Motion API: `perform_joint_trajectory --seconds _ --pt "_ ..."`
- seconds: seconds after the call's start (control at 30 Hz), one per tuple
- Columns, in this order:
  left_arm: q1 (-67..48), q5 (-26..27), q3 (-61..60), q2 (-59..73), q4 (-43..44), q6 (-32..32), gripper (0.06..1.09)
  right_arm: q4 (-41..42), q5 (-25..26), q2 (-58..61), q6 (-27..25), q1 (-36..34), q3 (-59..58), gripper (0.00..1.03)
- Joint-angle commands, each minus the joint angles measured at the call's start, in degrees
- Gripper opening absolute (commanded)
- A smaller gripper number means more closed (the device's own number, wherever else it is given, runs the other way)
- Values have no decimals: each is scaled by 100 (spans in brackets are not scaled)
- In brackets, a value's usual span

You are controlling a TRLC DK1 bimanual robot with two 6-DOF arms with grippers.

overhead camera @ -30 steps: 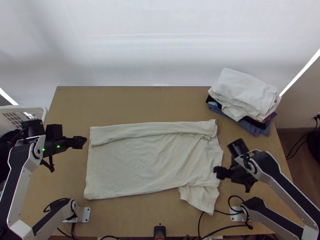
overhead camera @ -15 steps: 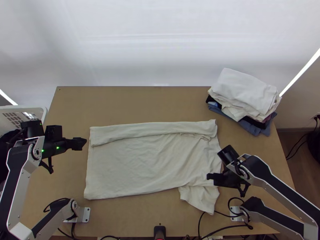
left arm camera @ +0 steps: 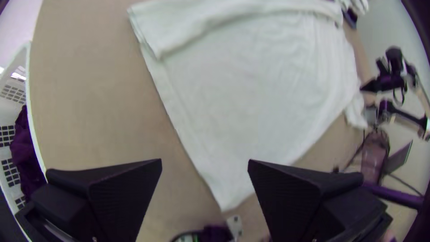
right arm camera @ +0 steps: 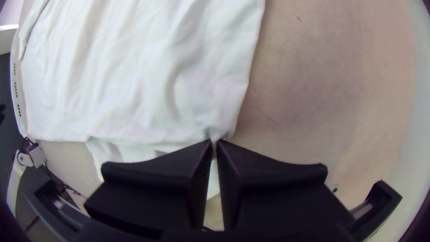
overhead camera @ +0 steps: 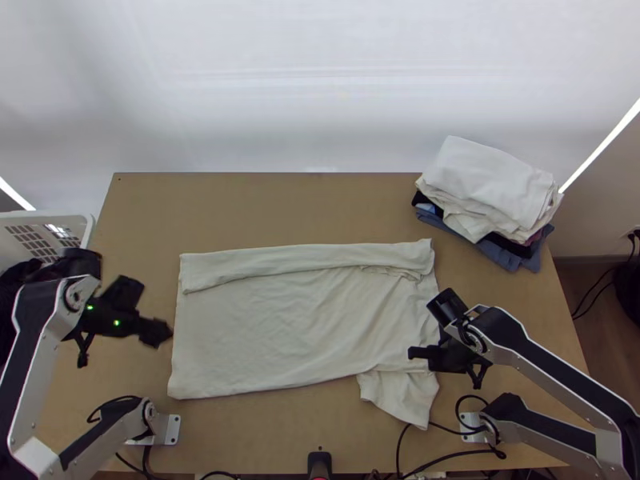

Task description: Fold the t-shirt

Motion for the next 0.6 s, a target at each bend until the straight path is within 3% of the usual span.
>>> perform_joint_trajectory --seconds 0.0,0.27,0.57 --pt "-543 -557 -27 261 -574 460 102 23 -34 16 -101 -4 -136 3" --pt "-1879 -1234 -616 630 -1066 170 102 41 -34 -55 -101 -4 -127 3" --pt "-2565 -1401 -1134 1421 -644 -436 102 85 -34 -125 -101 -30 -127 3"
